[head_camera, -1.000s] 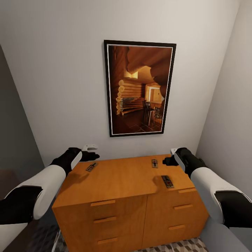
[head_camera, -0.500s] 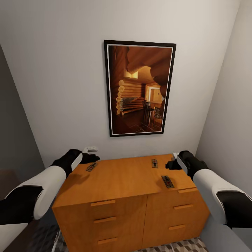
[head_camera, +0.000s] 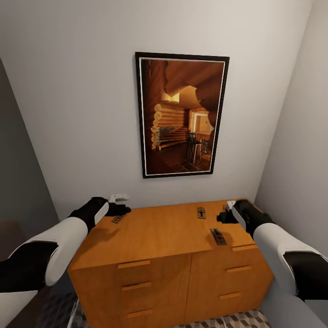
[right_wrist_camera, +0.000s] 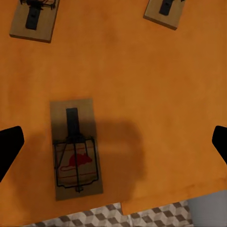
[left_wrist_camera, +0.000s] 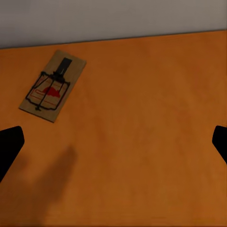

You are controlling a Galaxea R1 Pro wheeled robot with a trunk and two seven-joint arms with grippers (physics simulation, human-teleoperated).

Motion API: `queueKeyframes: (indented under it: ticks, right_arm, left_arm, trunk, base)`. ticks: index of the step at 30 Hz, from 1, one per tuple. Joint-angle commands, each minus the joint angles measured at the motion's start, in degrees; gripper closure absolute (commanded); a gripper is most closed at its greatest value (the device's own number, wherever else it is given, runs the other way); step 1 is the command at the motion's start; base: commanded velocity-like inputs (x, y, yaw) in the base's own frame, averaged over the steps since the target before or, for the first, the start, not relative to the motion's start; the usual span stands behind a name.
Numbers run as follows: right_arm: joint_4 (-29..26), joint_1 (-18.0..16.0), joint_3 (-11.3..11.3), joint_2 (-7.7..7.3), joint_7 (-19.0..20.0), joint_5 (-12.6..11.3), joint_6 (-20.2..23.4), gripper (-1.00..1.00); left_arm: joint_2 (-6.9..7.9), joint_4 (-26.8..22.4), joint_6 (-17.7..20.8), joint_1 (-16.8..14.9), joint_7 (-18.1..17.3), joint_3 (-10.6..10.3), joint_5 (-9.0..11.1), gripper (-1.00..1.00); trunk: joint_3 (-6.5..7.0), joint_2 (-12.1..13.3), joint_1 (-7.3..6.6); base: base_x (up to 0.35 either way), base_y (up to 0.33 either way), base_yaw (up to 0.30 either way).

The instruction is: Take the four mousetraps from the cabinet in the bathroom and place them on the bathroom floor. Make sure all four end up on the same floor surface, and ensure that at least two of them are either under or directly next to the same bathroom sink.

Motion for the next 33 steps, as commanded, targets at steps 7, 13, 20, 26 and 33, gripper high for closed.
queueKeyframes:
  ticks: [7, 13, 20, 26, 33]
  right_arm:
    - [-0.03, 0.92, 0.35, -0.13, 0.05, -0.33, -3.25, -1.00]
    - [-0.12, 1.18, 0.30, -0.19, -0.24, -0.35, -5.60, -1.00]
    - [-0.17, 1.27, 0.28, -0.18, -0.55, -0.24, -6.88, -1.00]
    - [-0.62, 1.29, 0.31, -0.10, -0.76, -0.02, -7.19, -1.00]
    - [-0.87, 1.30, 0.32, -0.10, -0.82, 0.07, -7.29, -1.00]
  left_arm:
    - [0.01, 0.59, 0.25, -0.03, 0.01, -0.48, 0.63, -1.00]
    - [-0.04, 0.72, 0.20, -0.03, 0.00, -0.48, 0.61, -1.00]
    - [-0.07, 0.77, -0.69, -0.03, 0.00, -0.48, 0.62, -1.00]
    - [-0.40, 1.25, -2.22, -0.03, 0.00, -0.48, 0.69, -1.00]
    - [-1.73, 3.11, -2.79, -0.03, 0.00, -0.49, 0.37, -1.00]
  trunk:
    - [-0.12, -0.12, 0.03]
    - [-0.12, -0.12, 0.03]
    - [-0.12, -0.12, 0.03]
    - [-0.12, -0.12, 0.03]
    - [-0.12, -0.12, 0.03]
  base:
    - [0.000, 0.000, 0.000]
    - [0.000, 0.000, 0.000]
    - [0.000, 0.000, 0.000]
    - [0.000, 0.000, 0.000]
    - [0.000, 0.000, 0.000]
